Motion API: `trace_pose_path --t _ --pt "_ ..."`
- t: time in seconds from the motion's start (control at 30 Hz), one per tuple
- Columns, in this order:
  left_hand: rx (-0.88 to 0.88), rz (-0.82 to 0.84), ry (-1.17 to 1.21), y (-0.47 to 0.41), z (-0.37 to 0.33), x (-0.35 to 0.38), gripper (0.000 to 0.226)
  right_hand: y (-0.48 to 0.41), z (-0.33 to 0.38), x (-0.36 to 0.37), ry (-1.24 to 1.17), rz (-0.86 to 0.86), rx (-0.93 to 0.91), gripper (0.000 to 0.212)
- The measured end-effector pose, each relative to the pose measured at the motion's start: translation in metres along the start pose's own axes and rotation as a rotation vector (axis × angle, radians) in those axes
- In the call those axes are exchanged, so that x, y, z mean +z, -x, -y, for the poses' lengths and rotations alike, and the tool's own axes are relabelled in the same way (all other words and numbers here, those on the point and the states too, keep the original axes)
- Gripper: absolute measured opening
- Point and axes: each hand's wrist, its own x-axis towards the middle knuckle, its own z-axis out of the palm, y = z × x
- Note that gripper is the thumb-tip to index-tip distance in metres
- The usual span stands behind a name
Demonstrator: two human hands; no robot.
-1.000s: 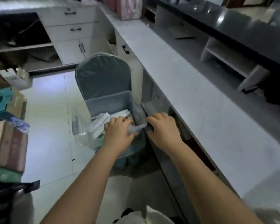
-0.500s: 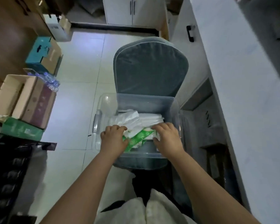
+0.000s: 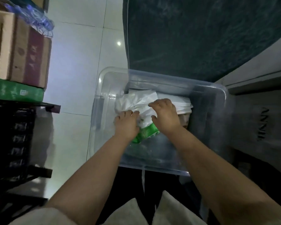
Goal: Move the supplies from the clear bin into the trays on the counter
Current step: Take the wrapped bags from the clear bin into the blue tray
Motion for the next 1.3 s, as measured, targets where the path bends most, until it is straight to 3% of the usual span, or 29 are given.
trace_pose_path --t 0.13,0.23,0.47,0.63,0.7,0.8,1.0,1.3 --pt "-0.037 0.07 -0.047 -0.048 0.005 0.035 0.057 -0.059 -0.014 0.026 0.029 0.091 -0.069 0.051" --pt "-0.032 0.03 -0.073 -0.063 0.013 0.053 0.052 -0.095 -0.016 0.041 0.039 0.149 -0.129 0.051" --pt "0.036 0.005 -0.012 -0.057 0.023 0.06 0.051 -0.109 -0.016 0.078 0.153 0.146 -0.213 0.053" --pt "0.113 0.057 0.02 -0.035 0.028 0.064 0.061 -0.127 -0.013 0.09 0.251 0.258 -0.126 0.074" --pt "0.116 0.077 0.075 -0.031 0.032 0.065 0.061 -0.126 -0.013 0.091 0.324 0.284 -0.115 0.072" --pt "0.129 0.092 0.141 -0.026 0.034 0.063 0.063 -0.119 -0.013 0.085 0.383 0.237 -0.151 0.053" --pt "0.191 0.04 0.096 -0.01 0.019 0.031 0.064 -0.079 -0.023 0.037 0.303 0.069 -0.207 0.046" --pt "0.317 -0.088 0.027 0.053 -0.026 -0.06 0.058 0.022 -0.013 -0.084 0.141 -0.216 0.018 0.032"
